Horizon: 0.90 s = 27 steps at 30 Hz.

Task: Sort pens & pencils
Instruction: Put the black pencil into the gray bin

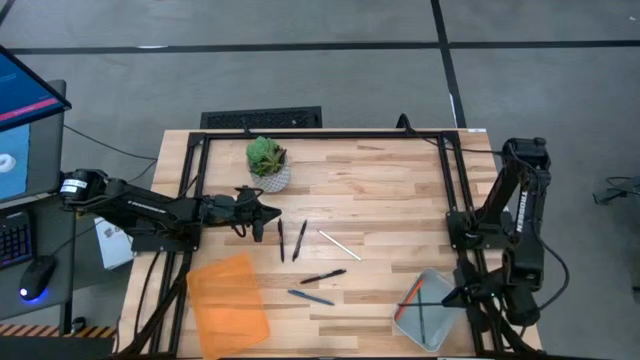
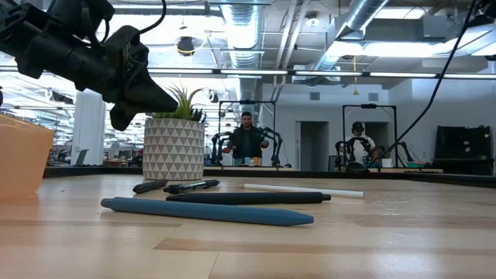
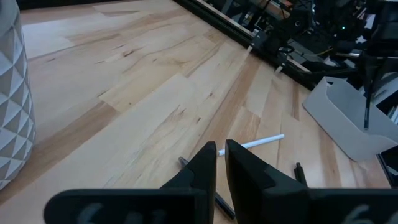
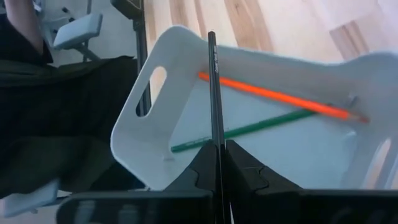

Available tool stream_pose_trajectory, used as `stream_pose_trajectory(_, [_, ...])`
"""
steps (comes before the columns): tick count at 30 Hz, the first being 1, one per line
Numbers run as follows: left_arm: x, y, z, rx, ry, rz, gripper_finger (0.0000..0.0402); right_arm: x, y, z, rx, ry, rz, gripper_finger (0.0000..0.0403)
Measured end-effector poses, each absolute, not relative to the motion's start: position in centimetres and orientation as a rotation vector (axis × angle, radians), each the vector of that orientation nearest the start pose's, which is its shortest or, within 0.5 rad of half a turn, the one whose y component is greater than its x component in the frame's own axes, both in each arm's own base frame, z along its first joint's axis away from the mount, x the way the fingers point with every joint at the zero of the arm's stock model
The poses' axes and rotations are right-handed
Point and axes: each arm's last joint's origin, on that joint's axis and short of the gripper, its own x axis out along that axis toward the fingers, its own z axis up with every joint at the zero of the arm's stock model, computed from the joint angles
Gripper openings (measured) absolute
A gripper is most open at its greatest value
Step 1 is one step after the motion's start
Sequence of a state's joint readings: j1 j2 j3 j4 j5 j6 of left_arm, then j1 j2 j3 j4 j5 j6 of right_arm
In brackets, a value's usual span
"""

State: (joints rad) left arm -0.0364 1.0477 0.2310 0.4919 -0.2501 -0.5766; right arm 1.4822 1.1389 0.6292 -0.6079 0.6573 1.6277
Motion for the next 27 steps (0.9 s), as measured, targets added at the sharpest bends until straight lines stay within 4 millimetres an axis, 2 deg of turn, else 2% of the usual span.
stream_pose_trajectory(22, [19.02, 0.02, 16.33, -0.499, 0.264, 0.297, 0.0025, 2.84, 18.58, 19.21, 0.65, 0.919, -0.002, 0.0063])
stream_pose_trajectory(27, [19.02, 0.02, 16.33, -0.499, 0.264, 0.297, 0.0025, 2.62, 18.63, 19.05, 0.648, 1.015, -0.002, 0.0066])
